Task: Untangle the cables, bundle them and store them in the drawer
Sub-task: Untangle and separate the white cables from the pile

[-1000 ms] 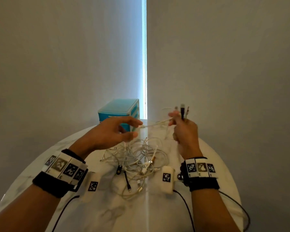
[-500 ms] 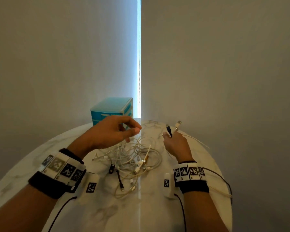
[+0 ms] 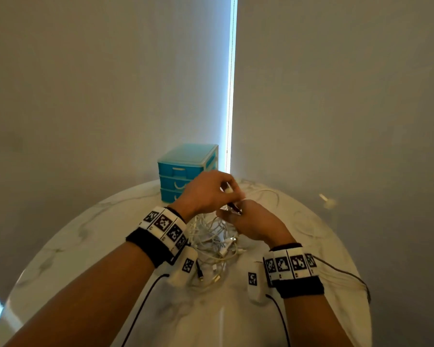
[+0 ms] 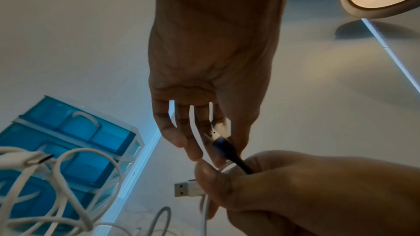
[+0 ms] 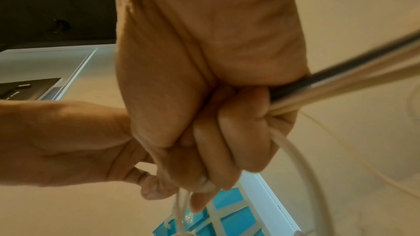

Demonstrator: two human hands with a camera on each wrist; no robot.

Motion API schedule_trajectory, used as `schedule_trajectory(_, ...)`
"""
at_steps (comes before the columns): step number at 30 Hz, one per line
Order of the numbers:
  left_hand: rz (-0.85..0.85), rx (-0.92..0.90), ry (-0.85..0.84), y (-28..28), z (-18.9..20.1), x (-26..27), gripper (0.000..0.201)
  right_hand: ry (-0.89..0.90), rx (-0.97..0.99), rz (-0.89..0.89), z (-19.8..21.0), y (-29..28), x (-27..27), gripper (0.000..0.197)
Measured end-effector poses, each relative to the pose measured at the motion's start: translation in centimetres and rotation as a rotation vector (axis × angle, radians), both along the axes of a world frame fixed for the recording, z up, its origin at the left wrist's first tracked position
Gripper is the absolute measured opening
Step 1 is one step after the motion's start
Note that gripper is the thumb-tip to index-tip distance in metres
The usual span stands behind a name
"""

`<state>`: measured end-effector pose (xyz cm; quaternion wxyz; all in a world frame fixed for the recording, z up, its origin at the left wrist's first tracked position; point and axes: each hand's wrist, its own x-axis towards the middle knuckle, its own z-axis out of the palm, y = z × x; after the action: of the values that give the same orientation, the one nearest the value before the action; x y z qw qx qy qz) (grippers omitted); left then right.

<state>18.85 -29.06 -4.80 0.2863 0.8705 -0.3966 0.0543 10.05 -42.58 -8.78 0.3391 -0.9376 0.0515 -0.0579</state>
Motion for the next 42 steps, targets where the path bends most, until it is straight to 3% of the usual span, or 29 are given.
schedule_trajectory(2, 0.015, 0.003, 0.064, 0.2, 0.0, 0.8, 0.019, 0.015, -0.002, -0.01, 0.1, -0.2, -0.3, 0.042)
schedule_trajectory(7, -0.008, 0.174, 0.102, 0.0, 0.9, 0.7, 0.041, -0.022, 0.028, 0.057, -0.1, 0.1, -0.1, 0.065)
schedule_trajectory(14, 0.149, 0.333, 0.306, -1.1, 1.3, 1.3, 0.033, 0.062, -0.04, 0.042, 0.0, 0.1, -0.4, 0.055)
schedule_trajectory(16, 0.185, 0.28, 0.313, -1.2, 0.9, 1.2, 0.034, 0.071, -0.045, 0.045, -0.1, 0.2, -0.2, 0.05)
schedule_trajectory(19, 0.263, 0.029, 0.344, -0.8, 0.2, 1.6, 0.037, 0.06, 0.022, -0.058, -0.4, -0.8, -0.1, 0.045)
schedule_trajectory(22, 0.324, -0.215, 0.461, 0.7, -0.1, 2.0, 0.036, -0.127, 0.228, -0.203, -0.8, -2.3, -0.2, 0.045)
schedule_trajectory(25, 0.321, -0.047, 0.453, 2.0, -0.3, 1.9, 0.037, -0.41, 0.432, -0.335, 0.0, -2.5, -0.5, 0.041)
schedule_trajectory(27, 0.297, 0.065, 0.413, 1.9, -0.8, 1.5, 0.056, -0.45, 0.509, -0.311, 0.6, -1.8, -0.6, 0.033)
schedule_trajectory(28, 0.272, 0.035, 0.379, 1.6, -0.9, 1.2, 0.072, -0.434, 0.514, -0.289, 0.7, -1.3, -0.6, 0.031)
schedule_trajectory(29, 0.225, -0.044, 0.358, 1.3, -0.7, 0.5, 0.086, -0.415, 0.498, -0.274, 0.7, -1.1, -0.4, 0.028)
schedule_trajectory(31, 0.086, -0.217, 0.386, 0.6, 0.2, -1.4, 0.095, -0.399, 0.429, -0.279, 0.3, -0.8, 0.0, 0.026)
schedule_trajectory(35, -0.174, -0.21, 0.474, -0.5, 2.2, -4.4, 0.073, -0.434, 0.319, -0.277, -0.2, -0.4, 0.3, 0.033)
schedule_trajectory(37, -0.209, -0.163, 0.429, -1.0, 2.2, -4.2, 0.06, -0.43, 0.276, -0.274, -0.4, -0.2, 0.4, 0.033)
schedule_trajectory(39, -0.218, -0.156, 0.394, -1.2, 2.0, -3.9, 0.057, -0.383, 0.111, -0.271, -0.6, 0.1, 0.9, 0.031)
schedule_trajectory(42, -0.281, -0.239, 0.39, -1.6, 1.5, -3.8, 0.047, -0.379, -0.083, -0.202, -0.1, 0.8, 0.8, 0.016)
